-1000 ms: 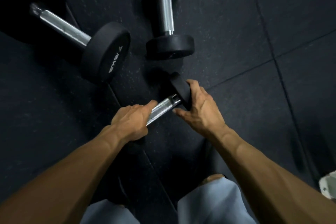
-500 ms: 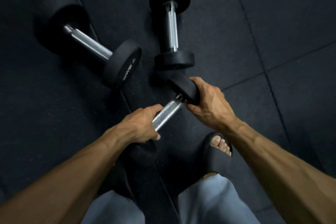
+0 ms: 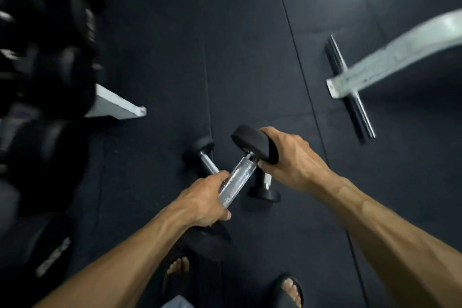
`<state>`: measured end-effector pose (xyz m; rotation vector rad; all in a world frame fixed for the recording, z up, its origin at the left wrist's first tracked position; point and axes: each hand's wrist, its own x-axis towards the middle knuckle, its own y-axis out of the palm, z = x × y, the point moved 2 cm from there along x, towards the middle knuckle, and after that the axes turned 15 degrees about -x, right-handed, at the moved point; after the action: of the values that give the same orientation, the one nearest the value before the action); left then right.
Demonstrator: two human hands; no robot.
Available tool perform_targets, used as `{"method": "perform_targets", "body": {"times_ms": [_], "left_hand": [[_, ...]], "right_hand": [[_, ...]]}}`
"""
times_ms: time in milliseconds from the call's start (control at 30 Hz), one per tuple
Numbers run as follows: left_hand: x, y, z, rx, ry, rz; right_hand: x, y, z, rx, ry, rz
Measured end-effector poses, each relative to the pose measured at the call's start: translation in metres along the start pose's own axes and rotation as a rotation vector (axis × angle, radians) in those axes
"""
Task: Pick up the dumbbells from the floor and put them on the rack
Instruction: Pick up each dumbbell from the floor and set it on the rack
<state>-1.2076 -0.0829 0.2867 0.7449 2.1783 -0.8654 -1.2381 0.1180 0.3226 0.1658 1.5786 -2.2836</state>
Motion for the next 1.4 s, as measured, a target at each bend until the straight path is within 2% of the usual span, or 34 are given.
{"method": "perform_targets", "body": {"times_ms": [300,567,800,967,1400], "left_hand": [[-0.154,-0.126,-0.092,-0.145,0.127,-0.292],[-0.221,-0.249,-0.092,-0.247,0.216,-0.432],[-0.249,-0.362,-0.042,-0.381,0.238,-0.532],[-0.271,-0.435,-0.006,-0.413,0.216,-0.658],[-0.237,-0.578,0.082,-0.826,0.014,-0.974]], "right_hand": [[0.016,-0.212,0.136,-0.133,-0.363,-0.077],[0.064,-0.297,0.266,-0.211,-0.547,-0.146],[0.136,-0.326,0.399,-0.269,-0.655,-0.087],[0.187,-0.328,0.49,-0.287,-0.793,-0.068],[0.366,-0.283,0.699,-0.466,-1.21,0.117]]}}
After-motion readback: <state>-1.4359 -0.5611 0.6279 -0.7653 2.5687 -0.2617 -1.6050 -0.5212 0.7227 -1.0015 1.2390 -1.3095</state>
